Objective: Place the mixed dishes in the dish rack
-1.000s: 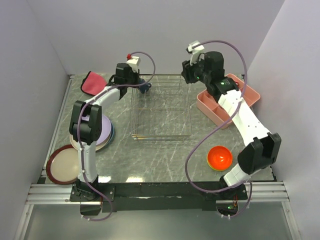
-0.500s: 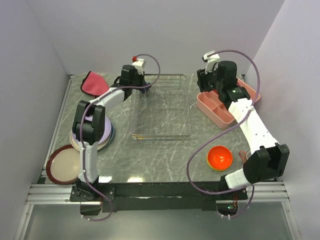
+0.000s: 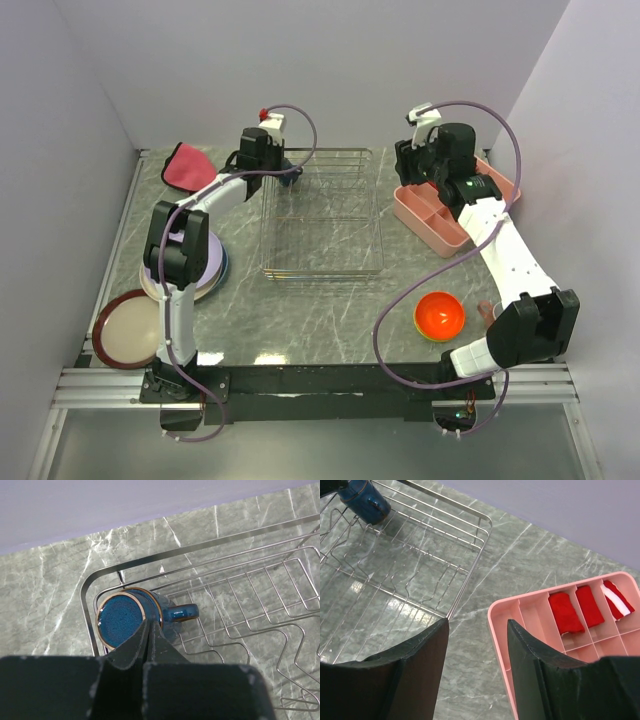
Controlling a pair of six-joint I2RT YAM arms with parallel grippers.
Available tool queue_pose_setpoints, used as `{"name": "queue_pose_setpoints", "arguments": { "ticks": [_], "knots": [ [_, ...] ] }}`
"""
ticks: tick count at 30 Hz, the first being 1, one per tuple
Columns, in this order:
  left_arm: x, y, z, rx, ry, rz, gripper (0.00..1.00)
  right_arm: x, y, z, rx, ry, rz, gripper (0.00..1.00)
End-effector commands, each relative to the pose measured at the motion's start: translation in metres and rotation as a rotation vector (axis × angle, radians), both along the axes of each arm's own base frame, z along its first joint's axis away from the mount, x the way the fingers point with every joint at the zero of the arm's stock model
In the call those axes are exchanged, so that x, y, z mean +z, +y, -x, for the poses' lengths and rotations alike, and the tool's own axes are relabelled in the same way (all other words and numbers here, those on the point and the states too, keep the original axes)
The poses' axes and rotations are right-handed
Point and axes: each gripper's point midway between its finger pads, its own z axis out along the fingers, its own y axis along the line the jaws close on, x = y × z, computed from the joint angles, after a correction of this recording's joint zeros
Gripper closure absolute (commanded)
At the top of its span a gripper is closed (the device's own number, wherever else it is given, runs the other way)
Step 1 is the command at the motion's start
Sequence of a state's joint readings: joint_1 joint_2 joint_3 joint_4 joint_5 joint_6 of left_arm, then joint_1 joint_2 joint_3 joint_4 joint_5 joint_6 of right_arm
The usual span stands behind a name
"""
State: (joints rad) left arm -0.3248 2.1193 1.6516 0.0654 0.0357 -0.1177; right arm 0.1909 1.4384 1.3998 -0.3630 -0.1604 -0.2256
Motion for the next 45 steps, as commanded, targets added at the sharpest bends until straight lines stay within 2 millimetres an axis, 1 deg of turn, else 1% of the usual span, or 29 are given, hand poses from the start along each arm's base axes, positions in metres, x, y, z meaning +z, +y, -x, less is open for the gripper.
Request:
{"name": "queue_pose_setpoints", "arguments": {
  "ticks": [1, 5, 7, 9, 10, 13, 15, 16, 20, 21, 24, 26, 27, 28, 29, 32, 33, 36, 37, 39, 40, 43, 44, 45],
  "knots": [
    [0.049, 0.008, -0.009, 0.034, -0.108, 0.012, 0.99, 0.013, -0.006, 0.006, -0.005, -0.037, -0.006, 0.42],
    [0.045, 0.008, -0.011, 0.039, -0.100, 0.020, 0.99, 0.004, -0.007, 0.008, -0.006, -0.018, -0.008, 0.41],
    [0.048, 0.016, -0.014, 0.075, -0.108, 0.010, 0.99, 0.000, -0.006, 0.009, -0.004, -0.008, -0.005, 0.41],
    [0.059, 0.023, -0.015, 0.092, -0.121, 0.026, 0.99, -0.002, -0.006, 0.009, -0.004, -0.005, -0.004, 0.41],
    [0.071, 0.025, -0.014, 0.088, -0.139, 0.035, 0.99, -0.004, -0.006, 0.009, -0.004, -0.001, -0.004, 0.41],
    [0.088, 0.030, -0.013, 0.080, -0.170, 0.032, 0.99, -0.007, -0.007, 0.008, -0.004, 0.005, -0.001, 0.41],
    [0.090, 0.034, -0.012, 0.084, -0.174, 0.030, 0.99, -0.010, -0.007, 0.007, -0.005, 0.010, -0.002, 0.40],
    [0.089, 0.035, -0.012, 0.087, -0.168, 0.029, 0.99, -0.010, -0.006, 0.007, -0.005, 0.010, -0.002, 0.40],
    [0.060, 0.029, -0.007, 0.043, -0.109, 0.026, 0.99, -0.010, -0.004, 0.002, 0.002, 0.011, -0.007, 0.39],
    [0.052, 0.028, -0.007, 0.039, -0.093, 0.023, 0.99, -0.009, -0.005, 0.002, -0.002, 0.009, -0.005, 0.39],
    [0.035, 0.024, -0.007, 0.021, -0.061, 0.027, 0.99, -0.006, -0.006, -0.001, -0.006, 0.004, 0.014, 0.39],
    [0.029, 0.020, -0.006, 0.005, -0.051, 0.028, 0.99, -0.007, -0.010, -0.001, -0.019, 0.002, 0.027, 0.39],
    [0.022, 0.020, -0.006, 0.003, -0.038, 0.025, 0.99, -0.008, -0.011, -0.001, -0.018, 0.001, 0.039, 0.39],
    [0.020, 0.018, -0.006, -0.001, -0.035, 0.025, 0.99, -0.009, -0.014, 0.001, -0.025, 0.002, 0.048, 0.39],
    [0.020, 0.017, -0.006, 0.000, -0.034, 0.027, 0.99, -0.011, -0.020, 0.002, -0.043, 0.005, 0.059, 0.36],
    [0.012, 0.016, -0.007, 0.009, -0.021, 0.017, 0.99, -0.016, -0.032, 0.009, -0.066, 0.025, 0.055, 0.33],
    [0.008, 0.015, -0.007, 0.012, -0.014, 0.013, 0.99, -0.022, -0.042, 0.011, -0.085, 0.041, 0.061, 0.32],
    [0.000, 0.012, -0.005, 0.011, 0.000, 0.005, 0.99, -0.025, -0.057, 0.018, -0.115, 0.047, 0.075, 0.32],
    [-0.002, 0.011, -0.004, 0.001, 0.002, 0.000, 0.99, -0.023, -0.061, 0.020, -0.123, 0.041, 0.075, 0.32],
    [-0.008, 0.007, -0.003, -0.005, 0.014, -0.008, 0.99, -0.024, -0.066, 0.024, -0.137, 0.043, 0.075, 0.31],
    [-0.009, 0.004, -0.002, -0.015, 0.013, -0.011, 0.99, -0.022, -0.071, 0.026, -0.148, 0.038, 0.072, 0.31],
    [-0.012, -0.007, 0.002, -0.036, 0.019, -0.015, 0.99, -0.025, -0.078, 0.032, -0.162, 0.043, 0.072, 0.31],
    [-0.013, -0.015, 0.005, -0.047, 0.020, -0.017, 0.99, -0.025, -0.081, 0.034, -0.166, 0.043, 0.072, 0.31],
    [-0.013, -0.017, 0.007, -0.051, 0.022, -0.020, 0.99, -0.030, -0.082, 0.037, -0.168, 0.054, 0.075, 0.31]
  ]
}}
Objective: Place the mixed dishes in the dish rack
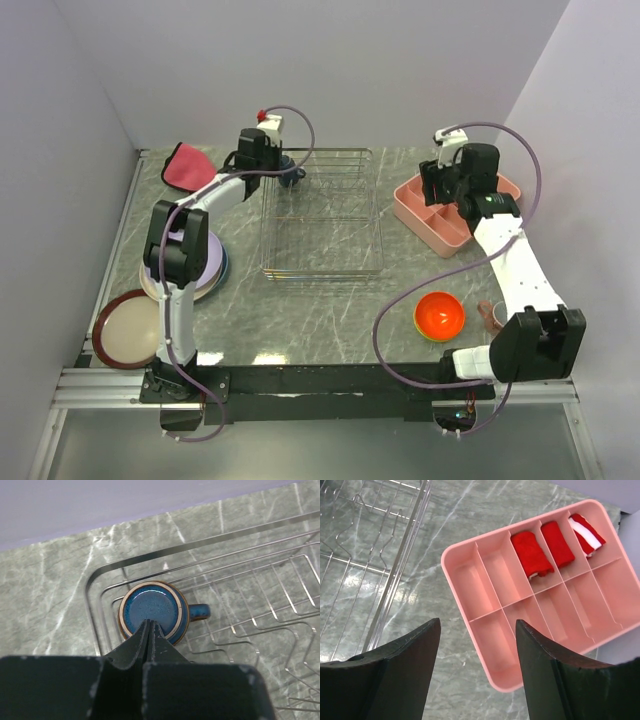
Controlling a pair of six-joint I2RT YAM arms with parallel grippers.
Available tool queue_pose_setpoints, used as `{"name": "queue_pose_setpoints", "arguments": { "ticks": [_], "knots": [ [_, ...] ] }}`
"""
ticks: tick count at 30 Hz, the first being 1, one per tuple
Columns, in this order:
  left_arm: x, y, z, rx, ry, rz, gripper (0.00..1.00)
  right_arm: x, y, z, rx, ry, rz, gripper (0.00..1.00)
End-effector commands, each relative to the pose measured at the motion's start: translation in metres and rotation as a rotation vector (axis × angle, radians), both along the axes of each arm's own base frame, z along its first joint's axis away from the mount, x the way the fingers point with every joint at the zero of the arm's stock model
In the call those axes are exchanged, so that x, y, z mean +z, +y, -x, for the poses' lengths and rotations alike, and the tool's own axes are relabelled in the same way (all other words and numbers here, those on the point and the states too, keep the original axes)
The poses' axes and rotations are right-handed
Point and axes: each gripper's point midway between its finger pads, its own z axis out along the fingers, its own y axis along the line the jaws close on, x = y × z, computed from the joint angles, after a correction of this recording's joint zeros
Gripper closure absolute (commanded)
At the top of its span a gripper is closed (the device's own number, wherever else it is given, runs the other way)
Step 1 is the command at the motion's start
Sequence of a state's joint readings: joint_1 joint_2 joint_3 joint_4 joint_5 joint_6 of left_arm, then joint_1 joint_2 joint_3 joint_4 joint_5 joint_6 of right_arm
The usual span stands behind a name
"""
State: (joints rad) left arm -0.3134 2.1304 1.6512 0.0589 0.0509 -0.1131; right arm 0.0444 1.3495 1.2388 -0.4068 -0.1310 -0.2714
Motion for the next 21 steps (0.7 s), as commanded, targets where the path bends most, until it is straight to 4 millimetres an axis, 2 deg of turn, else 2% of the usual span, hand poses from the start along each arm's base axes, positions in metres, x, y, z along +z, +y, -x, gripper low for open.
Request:
{"name": "queue_pose_setpoints", "arguments": {
  "ticks": [1, 5, 6, 8, 9, 10, 11, 12, 13, 14, 15, 16, 17, 18, 19, 21],
  "knots": [
    [-0.006, -0.025, 0.009, -0.053, 0.006, -0.019, 0.99, 0.017, -0.012, 0.013, -0.018, -0.055, 0.013, 0.31],
    [-0.010, -0.039, 0.019, -0.064, 0.015, -0.028, 0.99, 0.014, -0.015, 0.022, -0.016, -0.046, 0.021, 0.29],
    [0.000, -0.037, 0.019, -0.043, -0.001, -0.030, 0.99, 0.014, -0.027, 0.026, -0.037, -0.040, 0.039, 0.27],
    [0.012, -0.030, 0.021, -0.001, -0.016, -0.027, 0.99, 0.010, -0.031, 0.042, -0.024, 0.002, 0.063, 0.24],
    [0.031, -0.024, 0.022, 0.024, -0.046, -0.029, 0.99, 0.007, -0.035, 0.050, -0.002, 0.024, 0.106, 0.23],
    [0.036, -0.021, 0.026, 0.028, -0.043, -0.033, 0.99, -0.006, -0.036, 0.068, 0.019, 0.104, 0.127, 0.20],
    [0.044, -0.015, 0.027, 0.032, -0.048, -0.025, 0.95, -0.011, -0.038, 0.078, 0.035, 0.142, 0.149, 0.19],
    [0.067, -0.014, 0.032, 0.017, -0.073, 0.003, 0.88, -0.019, -0.043, 0.088, 0.065, 0.183, 0.181, 0.18],
    [0.072, -0.010, 0.037, 0.019, -0.057, 0.012, 0.80, -0.029, -0.047, 0.109, 0.074, 0.260, 0.192, 0.17],
    [0.083, -0.006, 0.039, 0.021, -0.067, 0.024, 0.70, -0.031, -0.052, 0.119, 0.066, 0.282, 0.199, 0.17],
    [0.105, -0.003, 0.044, 0.019, -0.102, 0.036, 0.64, -0.037, -0.065, 0.131, 0.041, 0.315, 0.205, 0.17],
    [0.116, -0.002, 0.047, 0.017, -0.121, 0.039, 0.57, -0.040, -0.069, 0.150, 0.034, 0.358, 0.207, 0.17],
    [0.127, -0.001, 0.050, 0.016, -0.139, 0.043, 0.47, -0.043, -0.073, 0.160, 0.045, 0.385, 0.225, 0.17],
    [0.144, 0.001, 0.055, 0.015, -0.169, 0.053, 0.44, -0.047, -0.077, 0.171, 0.044, 0.416, 0.229, 0.17],
    [0.152, 0.002, 0.057, 0.016, -0.183, 0.056, 0.41, -0.051, -0.078, 0.191, 0.045, 0.474, 0.228, 0.17],
    [0.163, 0.001, 0.062, -0.001, -0.192, 0.064, 0.38, -0.059, -0.080, 0.211, 0.069, 0.541, 0.245, 0.18]
  ]
}}
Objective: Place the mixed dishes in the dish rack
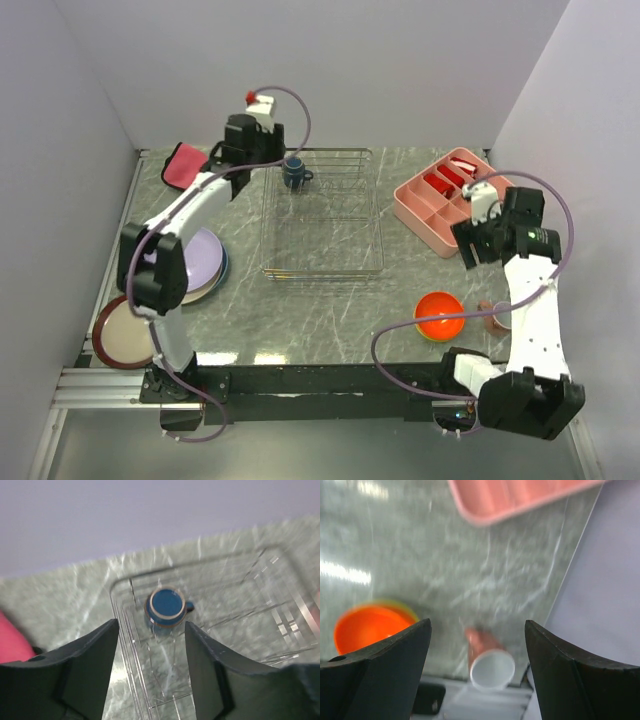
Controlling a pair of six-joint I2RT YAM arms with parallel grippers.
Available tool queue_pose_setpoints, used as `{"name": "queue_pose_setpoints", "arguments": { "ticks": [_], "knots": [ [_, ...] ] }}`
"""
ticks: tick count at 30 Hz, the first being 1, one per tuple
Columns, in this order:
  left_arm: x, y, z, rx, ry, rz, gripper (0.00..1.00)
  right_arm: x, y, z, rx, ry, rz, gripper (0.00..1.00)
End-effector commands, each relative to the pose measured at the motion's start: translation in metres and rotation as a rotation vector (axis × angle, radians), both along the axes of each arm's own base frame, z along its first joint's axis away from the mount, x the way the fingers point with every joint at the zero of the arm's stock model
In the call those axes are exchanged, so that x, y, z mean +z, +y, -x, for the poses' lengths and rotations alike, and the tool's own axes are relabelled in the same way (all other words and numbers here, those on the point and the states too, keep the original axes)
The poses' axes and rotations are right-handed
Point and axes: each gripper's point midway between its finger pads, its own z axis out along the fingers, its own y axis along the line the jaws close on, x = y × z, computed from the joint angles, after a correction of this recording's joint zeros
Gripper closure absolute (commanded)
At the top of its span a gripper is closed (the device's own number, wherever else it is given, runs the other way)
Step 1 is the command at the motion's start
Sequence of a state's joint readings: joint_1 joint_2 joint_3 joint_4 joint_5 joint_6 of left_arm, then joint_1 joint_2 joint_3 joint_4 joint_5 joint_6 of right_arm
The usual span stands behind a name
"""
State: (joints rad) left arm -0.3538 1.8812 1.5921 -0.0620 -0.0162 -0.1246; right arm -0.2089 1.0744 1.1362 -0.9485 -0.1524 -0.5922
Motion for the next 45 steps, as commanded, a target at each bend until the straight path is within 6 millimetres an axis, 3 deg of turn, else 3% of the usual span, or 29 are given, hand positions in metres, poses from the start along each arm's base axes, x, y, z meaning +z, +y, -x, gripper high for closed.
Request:
{"name": "queue_pose_setpoints", "arguments": {
  "ticks": [1, 9, 16, 23, 29, 33, 36, 40, 45],
  "knots": [
    [0.081, -0.002, 0.017, -0.031, -0.134, 0.057, 0.38, -0.023, -0.004, 0.076, 0.055, 0.247, 0.048, 0.18],
    [0.085, -0.007, 0.016, -0.075, -0.119, 0.020, 0.39, -0.058, -0.030, 0.124, -0.114, 0.355, 0.091, 0.23],
    [0.085, -0.014, 0.018, -0.111, -0.095, 0.017, 0.40, -0.078, -0.048, 0.132, -0.222, 0.351, 0.011, 0.27],
    [0.084, -0.019, 0.017, -0.106, -0.100, 0.000, 0.39, -0.105, -0.042, 0.156, -0.189, 0.450, -0.022, 0.30],
    [0.084, -0.028, 0.025, -0.107, -0.119, -0.029, 0.39, -0.118, -0.046, 0.155, -0.200, 0.462, -0.022, 0.36],
    [0.082, -0.043, 0.039, -0.145, -0.115, -0.042, 0.39, -0.116, -0.053, 0.146, -0.205, 0.444, -0.018, 0.39],
    [0.084, -0.046, 0.048, -0.161, -0.121, -0.046, 0.38, -0.100, -0.047, 0.145, -0.165, 0.436, -0.040, 0.40],
    [0.083, -0.045, 0.051, -0.162, -0.116, -0.050, 0.38, -0.059, -0.045, 0.140, -0.112, 0.377, -0.011, 0.34],
    [0.078, -0.050, 0.052, -0.172, -0.107, -0.044, 0.38, -0.062, -0.054, 0.135, -0.123, 0.375, 0.011, 0.31]
  ]
}}
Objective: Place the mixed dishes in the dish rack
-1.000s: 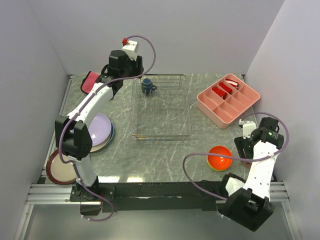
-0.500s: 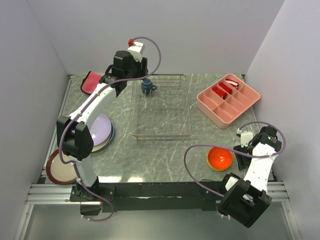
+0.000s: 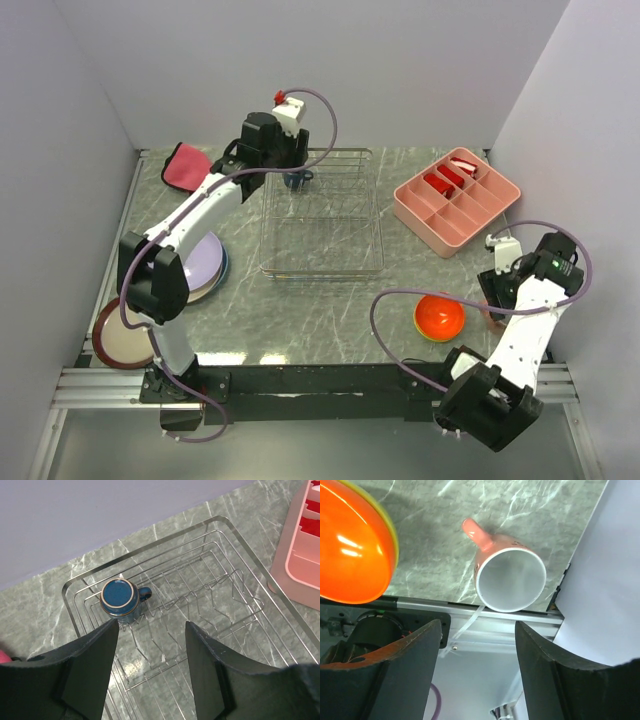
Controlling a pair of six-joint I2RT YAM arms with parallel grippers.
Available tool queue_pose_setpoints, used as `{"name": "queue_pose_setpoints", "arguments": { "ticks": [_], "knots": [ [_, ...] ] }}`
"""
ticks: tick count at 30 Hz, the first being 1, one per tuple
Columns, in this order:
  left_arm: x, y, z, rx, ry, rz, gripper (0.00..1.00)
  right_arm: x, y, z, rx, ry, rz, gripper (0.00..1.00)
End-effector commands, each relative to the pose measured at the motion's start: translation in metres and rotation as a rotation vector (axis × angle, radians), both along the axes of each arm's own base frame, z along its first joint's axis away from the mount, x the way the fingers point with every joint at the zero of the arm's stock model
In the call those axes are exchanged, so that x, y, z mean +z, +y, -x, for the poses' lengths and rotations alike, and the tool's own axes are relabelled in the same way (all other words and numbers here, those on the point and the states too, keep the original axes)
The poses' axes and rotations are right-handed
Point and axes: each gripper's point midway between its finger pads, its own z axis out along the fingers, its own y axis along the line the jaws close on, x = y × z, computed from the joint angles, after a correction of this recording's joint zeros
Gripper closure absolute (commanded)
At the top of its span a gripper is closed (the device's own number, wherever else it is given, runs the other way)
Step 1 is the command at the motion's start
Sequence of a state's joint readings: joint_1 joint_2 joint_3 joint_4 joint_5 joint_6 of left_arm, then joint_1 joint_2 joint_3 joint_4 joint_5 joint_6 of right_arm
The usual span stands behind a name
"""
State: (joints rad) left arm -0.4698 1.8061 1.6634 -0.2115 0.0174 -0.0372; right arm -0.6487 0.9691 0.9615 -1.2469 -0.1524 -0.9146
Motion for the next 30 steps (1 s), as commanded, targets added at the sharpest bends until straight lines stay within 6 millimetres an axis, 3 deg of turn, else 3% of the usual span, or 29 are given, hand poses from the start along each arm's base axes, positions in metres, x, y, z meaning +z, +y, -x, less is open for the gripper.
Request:
{"name": "queue_pose_setpoints", "arguments": {
  "ticks": [1, 5, 16, 22, 25, 26, 27, 28, 30],
  "knots": [
    [0.037, 0.003, 0.006, 0.001, -0.080, 0.029, 0.38, -0.008, -0.001, 0.005, 0.026, 0.038, -0.004, 0.31],
    [0.040, 0.001, 0.007, -0.001, -0.086, 0.031, 0.38, -0.025, -0.005, 0.005, 0.014, 0.088, -0.016, 0.33],
    [0.026, -0.001, 0.008, -0.005, -0.066, 0.010, 0.38, -0.048, -0.026, -0.009, 0.011, 0.111, 0.021, 0.37],
    [0.026, -0.001, 0.009, -0.008, -0.063, 0.011, 0.37, -0.057, -0.026, -0.011, 0.019, 0.148, -0.014, 0.54],
    [0.025, 0.000, 0.011, -0.010, -0.063, 0.003, 0.37, -0.059, -0.025, -0.010, 0.021, 0.169, -0.036, 0.68],
    [0.024, 0.001, 0.012, -0.009, -0.063, 0.001, 0.37, -0.058, -0.022, -0.007, 0.024, 0.180, -0.048, 0.79],
    [0.026, 0.002, 0.012, -0.009, -0.067, 0.004, 0.37, -0.053, -0.022, -0.010, 0.030, 0.172, -0.054, 0.85],
    [0.024, 0.001, 0.013, -0.013, -0.065, 0.001, 0.38, -0.050, -0.021, -0.011, 0.030, 0.171, -0.062, 0.98],
    [0.026, 0.002, 0.015, -0.013, -0.067, 0.007, 0.37, -0.033, -0.019, -0.015, 0.024, 0.153, -0.075, 1.00]
  ]
}}
